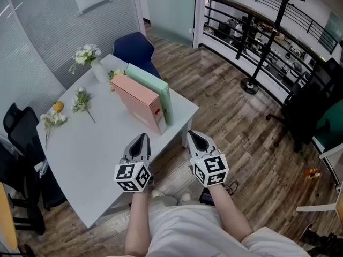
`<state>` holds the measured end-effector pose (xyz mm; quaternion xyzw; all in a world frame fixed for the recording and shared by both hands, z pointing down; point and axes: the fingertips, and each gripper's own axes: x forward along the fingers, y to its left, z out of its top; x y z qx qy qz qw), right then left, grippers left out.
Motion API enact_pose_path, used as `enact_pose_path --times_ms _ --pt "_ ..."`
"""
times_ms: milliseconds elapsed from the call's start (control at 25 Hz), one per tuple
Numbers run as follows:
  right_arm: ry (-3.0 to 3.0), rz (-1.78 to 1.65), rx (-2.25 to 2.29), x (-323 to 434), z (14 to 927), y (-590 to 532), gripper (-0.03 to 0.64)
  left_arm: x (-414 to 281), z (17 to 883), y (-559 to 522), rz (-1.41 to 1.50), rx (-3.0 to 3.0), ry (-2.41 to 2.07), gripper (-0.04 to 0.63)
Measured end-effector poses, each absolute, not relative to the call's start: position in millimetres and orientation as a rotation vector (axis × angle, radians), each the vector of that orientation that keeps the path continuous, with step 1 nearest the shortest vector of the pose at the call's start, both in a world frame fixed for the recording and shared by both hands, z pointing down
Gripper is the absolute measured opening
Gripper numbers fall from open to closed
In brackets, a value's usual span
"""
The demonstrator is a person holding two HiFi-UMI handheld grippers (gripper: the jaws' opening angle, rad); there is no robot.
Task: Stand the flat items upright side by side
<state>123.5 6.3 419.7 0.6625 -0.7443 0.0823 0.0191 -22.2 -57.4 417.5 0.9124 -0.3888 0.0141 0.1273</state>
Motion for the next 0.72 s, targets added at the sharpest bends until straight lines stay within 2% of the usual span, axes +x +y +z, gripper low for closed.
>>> enact_pose_path --times_ms 720 --pt "-2.299 0.232 2.051 135 421 10 0.015 -8 418 -57 0.043 2.649 -1.119 0.008"
